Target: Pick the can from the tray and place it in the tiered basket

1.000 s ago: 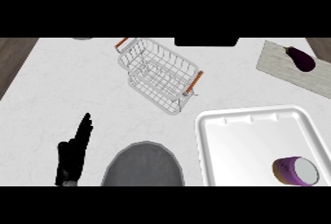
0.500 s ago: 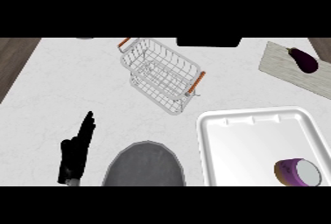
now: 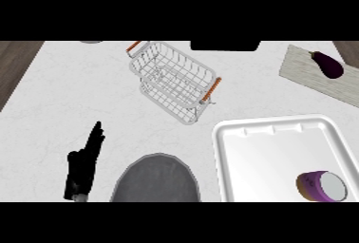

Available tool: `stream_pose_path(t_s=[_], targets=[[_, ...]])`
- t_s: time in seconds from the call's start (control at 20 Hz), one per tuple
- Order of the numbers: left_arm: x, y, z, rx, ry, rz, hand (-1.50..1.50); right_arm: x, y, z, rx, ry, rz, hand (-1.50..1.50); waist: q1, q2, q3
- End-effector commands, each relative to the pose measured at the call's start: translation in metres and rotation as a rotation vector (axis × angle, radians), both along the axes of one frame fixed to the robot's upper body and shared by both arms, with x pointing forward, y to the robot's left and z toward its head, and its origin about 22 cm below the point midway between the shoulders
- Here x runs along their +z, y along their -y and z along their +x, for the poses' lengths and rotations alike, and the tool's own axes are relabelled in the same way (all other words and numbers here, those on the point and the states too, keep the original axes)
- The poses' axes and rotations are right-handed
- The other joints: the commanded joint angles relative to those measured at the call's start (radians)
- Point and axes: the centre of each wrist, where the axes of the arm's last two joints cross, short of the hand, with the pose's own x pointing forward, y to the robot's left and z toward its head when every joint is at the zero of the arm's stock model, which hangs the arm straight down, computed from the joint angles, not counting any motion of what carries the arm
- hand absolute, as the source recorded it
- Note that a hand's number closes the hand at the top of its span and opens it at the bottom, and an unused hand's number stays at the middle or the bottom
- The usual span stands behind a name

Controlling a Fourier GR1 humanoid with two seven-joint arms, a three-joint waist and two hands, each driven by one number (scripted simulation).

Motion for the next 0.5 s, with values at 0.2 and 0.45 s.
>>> stream_pose_path(t_s=[0.2, 0.45], targets=[[-0.004, 0.008, -0.006, 0.010, -0.003, -0.003, 0.00, -0.005, -0.010, 0.027, -0.097, -0.142, -0.013, -1.50, -0.009, -0.001, 0.000], [-0.014, 0.005, -0.010, 0.013, -0.013, 0.024, 0.00, -0.012, -0.016, 0.044, -0.114, -0.268, -0.028, -1.50, 0.004, 0.003, -0.002]])
